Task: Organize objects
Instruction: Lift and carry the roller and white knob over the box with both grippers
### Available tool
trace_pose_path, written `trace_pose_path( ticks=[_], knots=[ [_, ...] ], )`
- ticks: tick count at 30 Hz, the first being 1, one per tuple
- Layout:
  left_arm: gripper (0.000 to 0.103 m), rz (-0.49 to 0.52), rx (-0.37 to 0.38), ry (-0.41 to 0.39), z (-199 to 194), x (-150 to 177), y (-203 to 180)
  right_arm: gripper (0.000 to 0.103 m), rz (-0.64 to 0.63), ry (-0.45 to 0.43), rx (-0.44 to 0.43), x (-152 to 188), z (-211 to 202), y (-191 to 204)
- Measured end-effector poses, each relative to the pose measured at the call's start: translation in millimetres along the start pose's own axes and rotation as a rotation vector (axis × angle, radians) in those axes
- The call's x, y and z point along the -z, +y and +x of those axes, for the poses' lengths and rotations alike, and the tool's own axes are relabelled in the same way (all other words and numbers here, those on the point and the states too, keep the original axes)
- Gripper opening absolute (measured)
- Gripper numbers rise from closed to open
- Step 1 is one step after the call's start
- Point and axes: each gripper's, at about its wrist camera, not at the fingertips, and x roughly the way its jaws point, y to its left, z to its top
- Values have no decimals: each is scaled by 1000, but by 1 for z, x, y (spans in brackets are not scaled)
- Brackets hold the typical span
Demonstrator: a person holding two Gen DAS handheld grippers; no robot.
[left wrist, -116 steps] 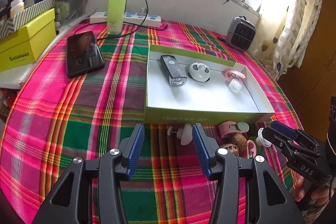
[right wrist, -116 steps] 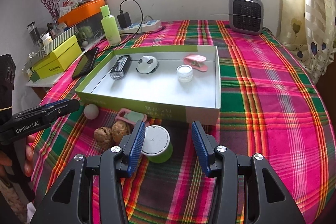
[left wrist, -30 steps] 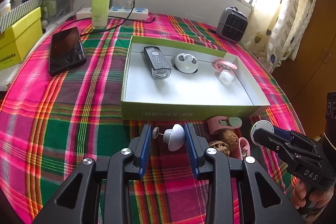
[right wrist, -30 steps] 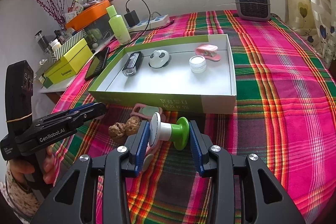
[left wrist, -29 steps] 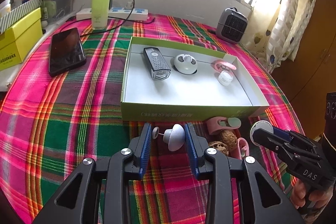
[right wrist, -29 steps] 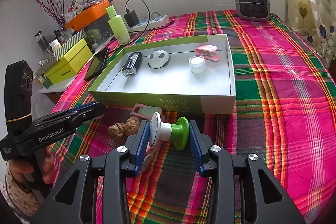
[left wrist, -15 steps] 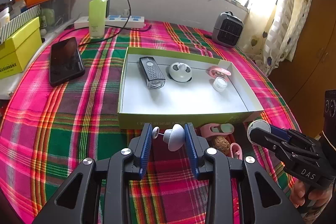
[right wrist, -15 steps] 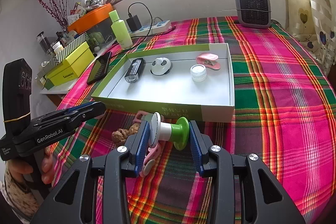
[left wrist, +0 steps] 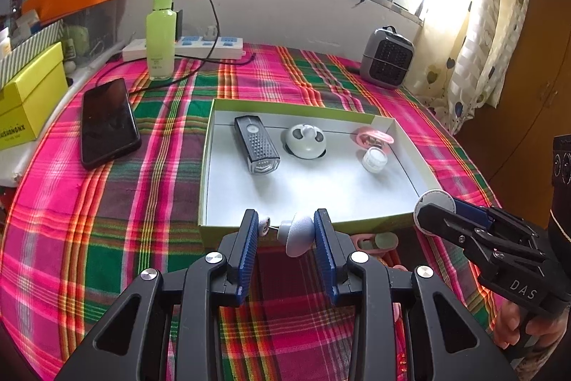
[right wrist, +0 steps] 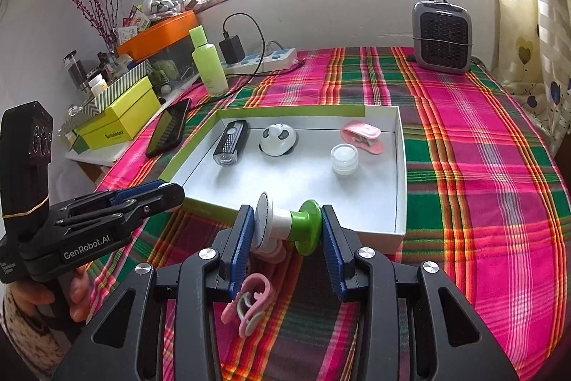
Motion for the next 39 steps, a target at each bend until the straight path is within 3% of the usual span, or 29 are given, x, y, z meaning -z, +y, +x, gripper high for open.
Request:
trace_pose_path(
  ticks=[14, 20, 24, 29, 39],
  knots=[
    [30, -10, -5, 12, 15, -12, 4, 36, -33, 2, 10, -18, 15, 0],
    [30, -8, -7, 15, 17, -12, 4, 36, -13, 25, 12, -13, 23, -6],
    [30, -2, -8, 11, 18, -13, 3, 36, 23, -2, 3, -9, 5, -19],
    [30, -12, -4, 6, 17, -12, 5, 36, 58, 30, 8, 8, -5, -30],
    [30, -10, -6, 3, 13, -10, 4, 36, 85, 58, -47, 23, -4, -25]
  ],
)
